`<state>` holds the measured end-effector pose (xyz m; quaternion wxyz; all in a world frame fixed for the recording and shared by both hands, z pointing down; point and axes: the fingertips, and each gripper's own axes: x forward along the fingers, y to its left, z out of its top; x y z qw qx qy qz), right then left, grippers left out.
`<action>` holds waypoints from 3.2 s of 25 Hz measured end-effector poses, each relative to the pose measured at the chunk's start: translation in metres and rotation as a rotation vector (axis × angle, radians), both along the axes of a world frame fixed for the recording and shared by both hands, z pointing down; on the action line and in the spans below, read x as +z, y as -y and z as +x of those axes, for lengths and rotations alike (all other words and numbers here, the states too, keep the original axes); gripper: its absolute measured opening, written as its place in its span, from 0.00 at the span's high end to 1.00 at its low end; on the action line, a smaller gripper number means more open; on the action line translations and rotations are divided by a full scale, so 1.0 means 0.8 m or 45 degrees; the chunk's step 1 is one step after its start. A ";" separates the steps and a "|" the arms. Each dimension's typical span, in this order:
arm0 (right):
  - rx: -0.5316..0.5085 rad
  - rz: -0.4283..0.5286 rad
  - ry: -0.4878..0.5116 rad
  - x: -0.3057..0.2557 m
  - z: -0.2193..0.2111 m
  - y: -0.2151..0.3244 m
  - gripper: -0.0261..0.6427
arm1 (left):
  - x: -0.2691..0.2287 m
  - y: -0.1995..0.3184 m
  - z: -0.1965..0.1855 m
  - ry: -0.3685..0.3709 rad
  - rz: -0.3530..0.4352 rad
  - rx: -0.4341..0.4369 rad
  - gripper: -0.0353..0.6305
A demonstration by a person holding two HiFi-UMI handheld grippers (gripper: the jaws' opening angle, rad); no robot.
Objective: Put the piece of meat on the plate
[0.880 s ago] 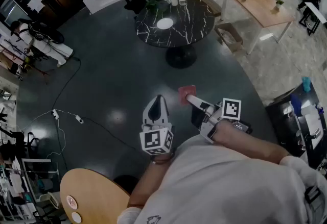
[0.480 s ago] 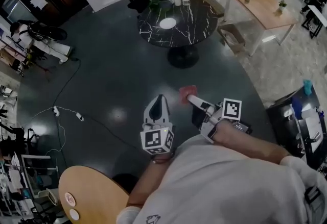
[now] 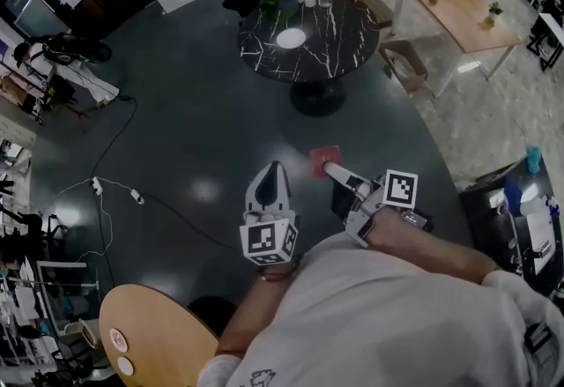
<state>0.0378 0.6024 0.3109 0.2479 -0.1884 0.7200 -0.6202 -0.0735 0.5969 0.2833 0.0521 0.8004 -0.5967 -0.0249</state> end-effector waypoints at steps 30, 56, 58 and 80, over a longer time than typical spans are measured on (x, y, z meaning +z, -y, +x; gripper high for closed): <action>-0.101 0.003 -0.014 0.009 0.155 0.248 0.83 | 0.017 0.271 0.181 -0.105 -0.073 0.032 0.94; 0.020 -0.058 -0.040 0.039 0.091 0.439 0.83 | 0.044 0.485 0.125 -0.177 -0.119 0.188 0.94; 0.018 -0.057 -0.043 0.037 0.068 0.461 0.83 | 0.042 0.507 0.104 -0.180 -0.121 0.191 0.94; -0.017 -0.062 -0.060 0.025 -0.101 0.572 0.83 | 0.040 0.609 -0.042 -0.253 -0.159 0.289 0.94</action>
